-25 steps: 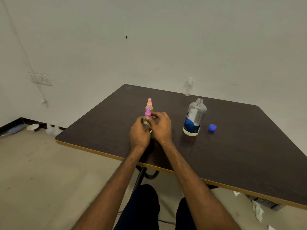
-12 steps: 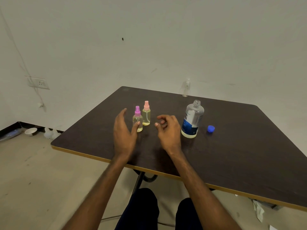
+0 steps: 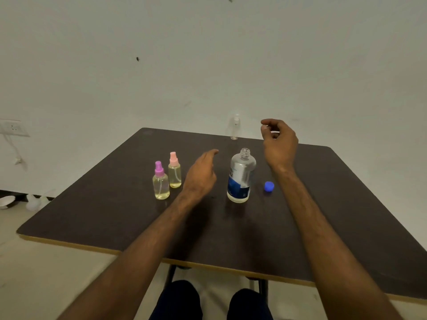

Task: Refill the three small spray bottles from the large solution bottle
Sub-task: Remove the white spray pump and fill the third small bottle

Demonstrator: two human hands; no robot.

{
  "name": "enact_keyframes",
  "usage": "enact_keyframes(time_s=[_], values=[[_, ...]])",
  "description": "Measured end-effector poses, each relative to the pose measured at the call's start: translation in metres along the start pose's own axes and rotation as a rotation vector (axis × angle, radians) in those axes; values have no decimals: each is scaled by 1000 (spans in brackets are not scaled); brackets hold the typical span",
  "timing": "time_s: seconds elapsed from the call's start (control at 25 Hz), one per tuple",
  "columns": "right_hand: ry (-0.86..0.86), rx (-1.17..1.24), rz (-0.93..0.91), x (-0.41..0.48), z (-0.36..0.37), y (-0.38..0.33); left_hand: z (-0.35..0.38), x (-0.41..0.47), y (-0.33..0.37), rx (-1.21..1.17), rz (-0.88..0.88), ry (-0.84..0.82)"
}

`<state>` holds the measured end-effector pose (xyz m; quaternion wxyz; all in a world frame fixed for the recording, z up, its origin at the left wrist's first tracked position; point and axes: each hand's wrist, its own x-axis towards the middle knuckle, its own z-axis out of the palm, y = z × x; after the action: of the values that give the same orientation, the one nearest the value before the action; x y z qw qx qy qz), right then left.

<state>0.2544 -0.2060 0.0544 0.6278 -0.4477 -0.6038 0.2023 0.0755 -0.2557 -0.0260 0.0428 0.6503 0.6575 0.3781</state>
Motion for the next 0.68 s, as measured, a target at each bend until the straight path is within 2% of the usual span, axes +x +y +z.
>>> enact_keyframes(time_s=[0.12, 0.36, 0.52, 0.68], values=[[-94, -130, 73, 28, 6, 45, 24, 25, -13, 77, -67, -117], [-372, -351, 103, 76, 52, 131, 70, 70, -40, 159, -139, -275], [-568, -508, 53, 115, 95, 171, 85, 79, -49, 171, -109, -265], [-673, -584, 21, 140, 141, 203, 87, 83, -53, 153, -84, -219]])
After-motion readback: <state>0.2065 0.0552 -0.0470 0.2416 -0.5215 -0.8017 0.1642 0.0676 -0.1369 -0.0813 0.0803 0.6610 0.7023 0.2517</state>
